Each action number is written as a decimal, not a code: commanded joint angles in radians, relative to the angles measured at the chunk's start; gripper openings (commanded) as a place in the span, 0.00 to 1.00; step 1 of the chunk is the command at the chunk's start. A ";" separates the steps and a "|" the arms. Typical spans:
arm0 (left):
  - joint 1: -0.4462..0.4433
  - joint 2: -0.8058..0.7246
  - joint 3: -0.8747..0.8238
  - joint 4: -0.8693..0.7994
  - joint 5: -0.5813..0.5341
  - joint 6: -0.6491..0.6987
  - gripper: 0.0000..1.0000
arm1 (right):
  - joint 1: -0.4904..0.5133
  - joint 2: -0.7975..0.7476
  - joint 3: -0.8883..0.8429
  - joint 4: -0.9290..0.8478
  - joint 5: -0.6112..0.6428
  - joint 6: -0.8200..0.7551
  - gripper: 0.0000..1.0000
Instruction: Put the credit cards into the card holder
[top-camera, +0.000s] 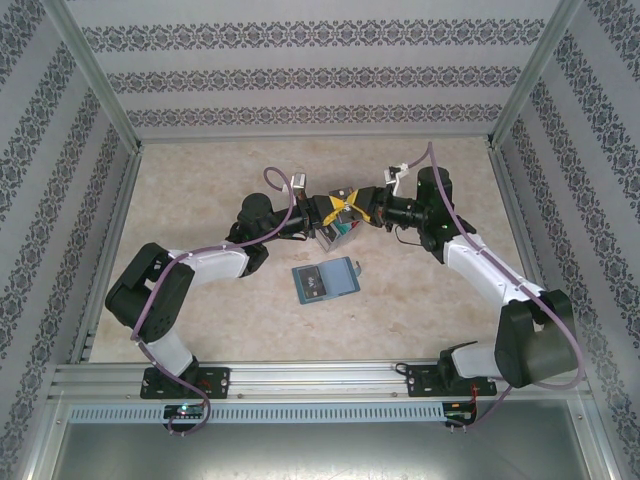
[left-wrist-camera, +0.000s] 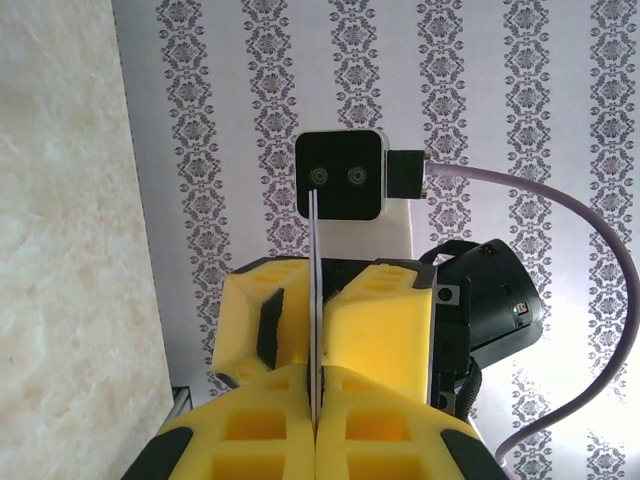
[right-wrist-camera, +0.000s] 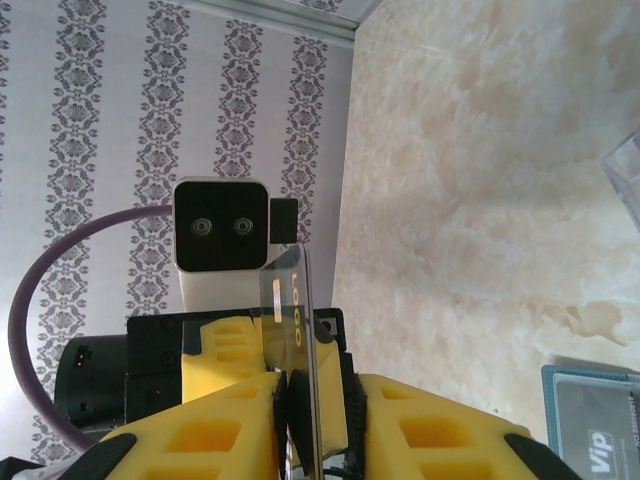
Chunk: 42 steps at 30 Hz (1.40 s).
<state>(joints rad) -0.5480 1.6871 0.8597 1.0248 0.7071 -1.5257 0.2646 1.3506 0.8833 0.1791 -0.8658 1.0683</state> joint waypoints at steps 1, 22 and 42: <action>0.003 -0.023 0.021 0.113 -0.012 0.014 0.07 | 0.025 0.007 0.013 -0.148 -0.013 -0.069 0.22; 0.005 -0.038 0.030 0.167 0.040 -0.010 0.16 | -0.023 -0.036 -0.001 -0.185 0.133 -0.091 0.20; 0.010 -0.036 0.021 0.170 0.028 -0.018 0.14 | -0.036 -0.048 -0.016 -0.200 0.149 -0.092 0.21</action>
<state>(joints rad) -0.5476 1.6951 0.8597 1.0405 0.7292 -1.5490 0.2481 1.3094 0.8989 0.0433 -0.7734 0.9951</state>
